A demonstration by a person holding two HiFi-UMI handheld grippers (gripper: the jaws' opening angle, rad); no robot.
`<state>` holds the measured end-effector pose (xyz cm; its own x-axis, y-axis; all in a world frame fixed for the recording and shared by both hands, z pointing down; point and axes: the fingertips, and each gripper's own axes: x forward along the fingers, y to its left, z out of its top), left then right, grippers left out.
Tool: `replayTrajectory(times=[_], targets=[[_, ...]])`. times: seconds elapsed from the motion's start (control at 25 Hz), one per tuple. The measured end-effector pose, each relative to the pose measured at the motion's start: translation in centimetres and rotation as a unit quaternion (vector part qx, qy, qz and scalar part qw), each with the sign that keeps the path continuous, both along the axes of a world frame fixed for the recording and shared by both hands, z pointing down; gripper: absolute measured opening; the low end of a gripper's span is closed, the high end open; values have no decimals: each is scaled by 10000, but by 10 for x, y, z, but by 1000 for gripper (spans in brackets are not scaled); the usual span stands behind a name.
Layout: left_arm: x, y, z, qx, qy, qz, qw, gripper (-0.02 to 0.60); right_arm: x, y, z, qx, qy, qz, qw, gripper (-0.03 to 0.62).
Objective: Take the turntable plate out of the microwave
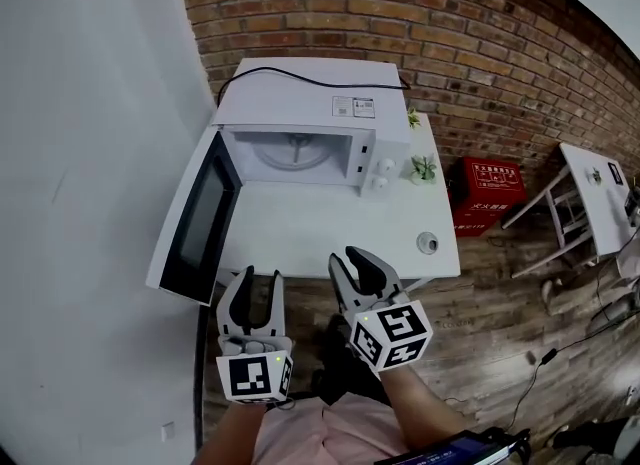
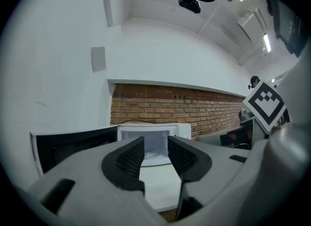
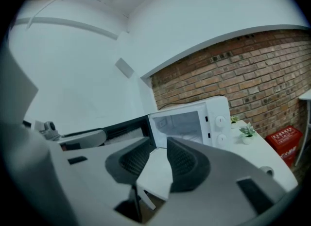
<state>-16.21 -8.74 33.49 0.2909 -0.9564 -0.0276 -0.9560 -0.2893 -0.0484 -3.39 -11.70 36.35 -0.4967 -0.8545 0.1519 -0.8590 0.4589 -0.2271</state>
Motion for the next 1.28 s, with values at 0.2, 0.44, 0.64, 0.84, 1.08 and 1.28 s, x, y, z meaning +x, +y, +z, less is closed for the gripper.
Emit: replayTrajectory(times=[0.2,0.44,0.64,0.84,1.08,1.28], targets=[[2,-36,21,-196,-14,50,9998,160,1,-33,25,-227,-7,33,9997,115],[0,-98,30,-255,-39,30,9997,161,1,-97,41,-411,-37,26,9991,115],[0,-151,24,-175,-66,-52,9998,161,-5,-150,39,-375,-19,-126,9992,115],[0,-188,4,25,-118,-158,9998,161,-10,-192,27,-238,-22,-271,9993,115],[-5,-210,-12,132,-195,-242,9994,161,-19,-221,14,-152,-69,-402,9991,116],[-14,-224,-8,72,-196,-224,9995,161,-30,-235,20,-239,-22,-430,9988,115]])
